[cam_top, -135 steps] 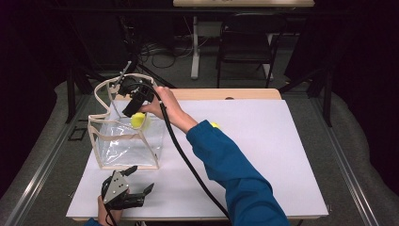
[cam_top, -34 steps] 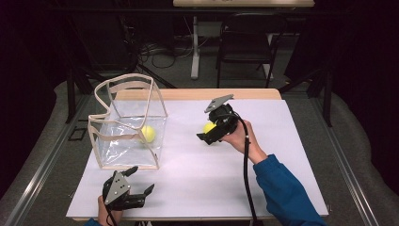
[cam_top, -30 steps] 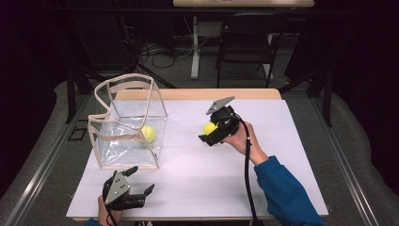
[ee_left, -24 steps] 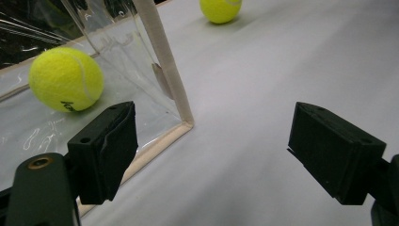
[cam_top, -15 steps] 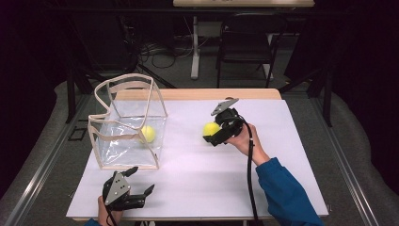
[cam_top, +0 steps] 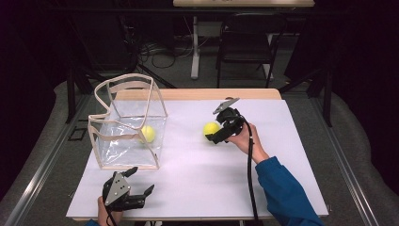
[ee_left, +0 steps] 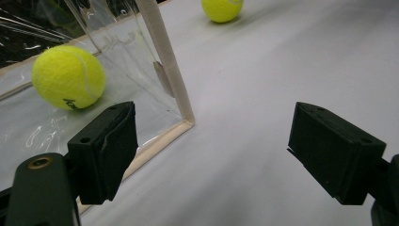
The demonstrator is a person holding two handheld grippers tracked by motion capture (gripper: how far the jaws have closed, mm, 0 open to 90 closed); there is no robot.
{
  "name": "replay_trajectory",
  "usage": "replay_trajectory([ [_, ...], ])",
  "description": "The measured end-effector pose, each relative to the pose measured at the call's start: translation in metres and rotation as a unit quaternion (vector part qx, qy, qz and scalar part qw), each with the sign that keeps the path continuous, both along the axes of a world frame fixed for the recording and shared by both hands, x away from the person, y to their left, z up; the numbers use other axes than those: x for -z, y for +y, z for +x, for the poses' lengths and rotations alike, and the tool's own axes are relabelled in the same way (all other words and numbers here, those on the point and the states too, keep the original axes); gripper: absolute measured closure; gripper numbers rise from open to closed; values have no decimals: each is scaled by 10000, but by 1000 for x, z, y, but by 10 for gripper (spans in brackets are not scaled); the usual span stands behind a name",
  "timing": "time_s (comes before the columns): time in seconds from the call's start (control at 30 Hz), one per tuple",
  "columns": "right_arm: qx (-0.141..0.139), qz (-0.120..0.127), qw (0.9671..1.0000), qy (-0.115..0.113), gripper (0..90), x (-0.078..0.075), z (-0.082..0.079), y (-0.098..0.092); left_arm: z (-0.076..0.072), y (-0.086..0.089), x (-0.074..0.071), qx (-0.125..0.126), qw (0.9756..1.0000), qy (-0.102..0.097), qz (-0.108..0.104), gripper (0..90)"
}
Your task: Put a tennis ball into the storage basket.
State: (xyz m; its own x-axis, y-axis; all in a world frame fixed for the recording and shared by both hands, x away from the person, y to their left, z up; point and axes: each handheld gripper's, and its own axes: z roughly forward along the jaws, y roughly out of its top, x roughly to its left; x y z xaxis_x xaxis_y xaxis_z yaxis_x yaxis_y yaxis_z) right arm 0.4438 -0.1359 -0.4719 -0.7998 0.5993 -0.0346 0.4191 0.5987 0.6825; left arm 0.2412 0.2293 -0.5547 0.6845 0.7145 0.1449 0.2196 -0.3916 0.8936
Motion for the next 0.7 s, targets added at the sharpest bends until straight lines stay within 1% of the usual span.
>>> replay_trajectory([
  [0.13, 58, -17, 10000, 71, 0, 5, 5, -1, 0, 0, 0, 9, 10000, -1, 11, 161],
  [0.23, 80, -83, 9999, 73, 0, 8, 8, 0, 0, 0, 0, 7, 10000, 5, 0, 161],
  [0.3, 96, -82, 9999, 81, 0, 9, 9, 0, -1, 1, 0, -17, 10000, -8, -10, 161],
  [0.33, 115, -119, 9997, 206, 0, 18, 17, 1, -1, 1, 0, -17, 10000, -8, -10, 161],
  [0.57, 115, -119, 9997, 206, 0, 18, 17, 1, -1, 1, 0, -7, 10000, -3, -22, 161],
  [0.6, 122, -170, 9995, 228, 0, 22, 21, 3, -1, 1, 0, -8, 10000, -4, -27, 161],
  [0.7, 116, -194, 9994, 249, 0, 24, 23, 4, -1, 1, 1, 4, 10000, 0, -29, 161],
])
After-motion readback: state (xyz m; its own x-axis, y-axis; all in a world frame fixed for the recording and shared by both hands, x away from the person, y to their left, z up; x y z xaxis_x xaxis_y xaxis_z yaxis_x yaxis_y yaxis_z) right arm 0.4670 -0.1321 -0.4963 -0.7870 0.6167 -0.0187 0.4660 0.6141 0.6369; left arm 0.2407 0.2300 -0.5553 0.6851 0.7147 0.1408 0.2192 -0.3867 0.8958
